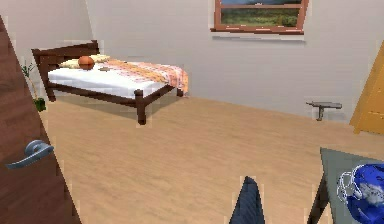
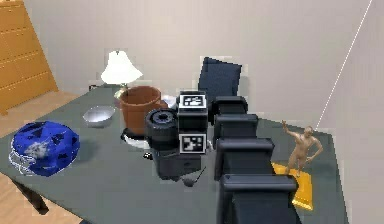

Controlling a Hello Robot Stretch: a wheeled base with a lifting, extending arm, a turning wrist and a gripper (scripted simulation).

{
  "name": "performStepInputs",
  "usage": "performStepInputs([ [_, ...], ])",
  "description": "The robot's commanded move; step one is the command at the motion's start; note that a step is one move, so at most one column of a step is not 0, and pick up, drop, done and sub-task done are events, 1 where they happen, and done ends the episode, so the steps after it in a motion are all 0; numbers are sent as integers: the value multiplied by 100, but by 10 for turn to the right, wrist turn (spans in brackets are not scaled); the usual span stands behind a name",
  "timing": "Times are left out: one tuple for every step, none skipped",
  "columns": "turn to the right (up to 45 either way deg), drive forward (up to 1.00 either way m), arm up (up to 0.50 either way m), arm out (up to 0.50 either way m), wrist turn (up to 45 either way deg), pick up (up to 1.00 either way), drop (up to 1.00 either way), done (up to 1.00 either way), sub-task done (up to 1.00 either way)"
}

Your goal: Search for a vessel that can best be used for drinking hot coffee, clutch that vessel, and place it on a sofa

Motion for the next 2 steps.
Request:
performStepInputs([
  [0,0,0,0,-450,0,0,0,0],
  [0,0,0,0,-450,0,0,0,0],
])
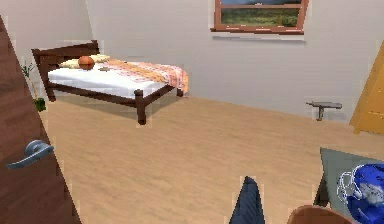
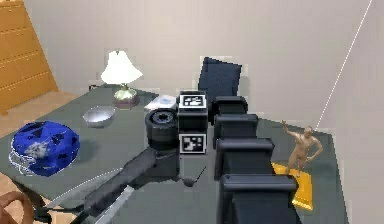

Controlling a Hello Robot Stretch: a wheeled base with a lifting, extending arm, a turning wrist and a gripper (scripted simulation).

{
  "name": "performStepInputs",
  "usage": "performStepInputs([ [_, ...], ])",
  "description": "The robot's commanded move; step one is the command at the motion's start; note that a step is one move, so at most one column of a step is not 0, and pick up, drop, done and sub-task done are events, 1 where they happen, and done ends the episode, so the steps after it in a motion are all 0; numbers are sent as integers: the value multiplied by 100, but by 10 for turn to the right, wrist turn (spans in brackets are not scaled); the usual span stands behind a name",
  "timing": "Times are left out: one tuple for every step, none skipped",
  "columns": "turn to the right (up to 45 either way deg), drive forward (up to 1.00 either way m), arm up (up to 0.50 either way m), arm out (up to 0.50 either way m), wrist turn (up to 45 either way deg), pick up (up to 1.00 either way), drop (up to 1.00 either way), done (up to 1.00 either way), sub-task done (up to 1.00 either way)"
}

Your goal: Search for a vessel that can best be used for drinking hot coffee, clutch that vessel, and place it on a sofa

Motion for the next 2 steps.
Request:
performStepInputs([
  [0,0,0,0,-180,0,0,0,0],
  [0,0,0,-10,0,0,0,0,0],
])
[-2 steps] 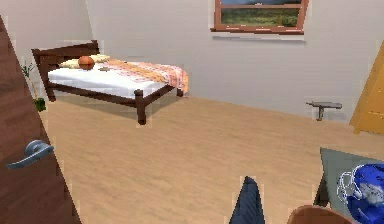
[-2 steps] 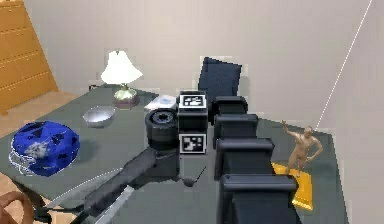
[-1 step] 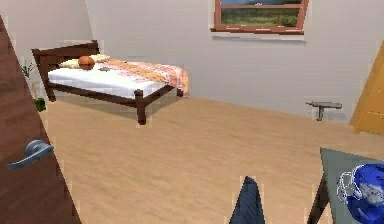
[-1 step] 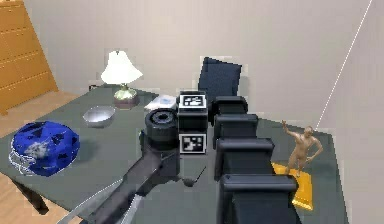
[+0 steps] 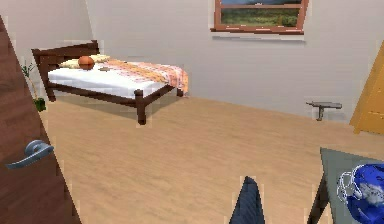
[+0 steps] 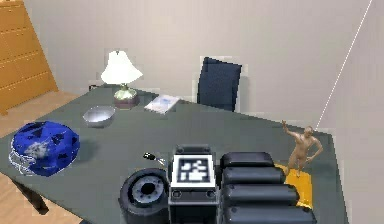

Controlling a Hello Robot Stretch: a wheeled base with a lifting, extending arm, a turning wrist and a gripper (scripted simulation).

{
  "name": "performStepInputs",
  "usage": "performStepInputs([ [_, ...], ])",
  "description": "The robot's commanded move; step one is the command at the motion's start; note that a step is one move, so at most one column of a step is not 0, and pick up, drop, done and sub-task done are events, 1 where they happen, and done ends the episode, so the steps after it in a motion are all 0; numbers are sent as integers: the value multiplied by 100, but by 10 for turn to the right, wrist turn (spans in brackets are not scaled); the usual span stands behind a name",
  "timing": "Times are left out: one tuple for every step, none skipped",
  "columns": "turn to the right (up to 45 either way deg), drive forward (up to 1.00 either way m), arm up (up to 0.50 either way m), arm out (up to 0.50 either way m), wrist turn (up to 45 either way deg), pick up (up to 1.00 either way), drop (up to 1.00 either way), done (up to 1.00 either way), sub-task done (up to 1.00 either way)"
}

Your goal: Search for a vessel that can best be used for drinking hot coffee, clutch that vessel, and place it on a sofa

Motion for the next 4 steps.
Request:
performStepInputs([
  [-450,0,0,0,0,0,0,0,0],
  [-390,0,0,0,0,0,0,0,0],
  [0,20,0,0,0,0,0,0,0],
  [450,0,0,0,0,0,0,0,0],
])
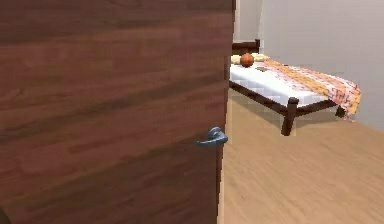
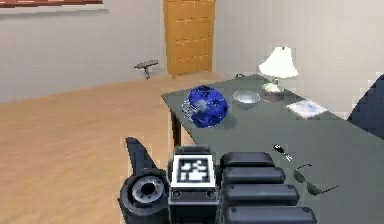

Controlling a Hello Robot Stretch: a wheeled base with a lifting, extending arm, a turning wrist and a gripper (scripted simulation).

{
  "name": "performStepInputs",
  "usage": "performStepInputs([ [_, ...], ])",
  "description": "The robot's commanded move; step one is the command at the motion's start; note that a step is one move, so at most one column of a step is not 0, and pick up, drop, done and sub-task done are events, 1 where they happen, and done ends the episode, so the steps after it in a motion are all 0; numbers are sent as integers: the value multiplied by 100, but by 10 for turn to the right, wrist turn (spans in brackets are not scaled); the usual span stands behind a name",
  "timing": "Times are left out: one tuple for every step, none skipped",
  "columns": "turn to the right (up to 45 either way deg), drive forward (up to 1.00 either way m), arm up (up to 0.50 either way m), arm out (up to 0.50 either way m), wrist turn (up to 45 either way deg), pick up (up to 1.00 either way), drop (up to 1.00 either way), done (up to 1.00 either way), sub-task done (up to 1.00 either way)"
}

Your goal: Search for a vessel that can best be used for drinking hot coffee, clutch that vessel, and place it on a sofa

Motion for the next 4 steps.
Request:
performStepInputs([
  [90,0,0,0,0,0,0,0,0],
  [0,25,0,0,0,0,0,0,0],
  [300,0,0,0,0,0,0,0,0],
  [0,55,0,0,0,0,0,0,0],
])
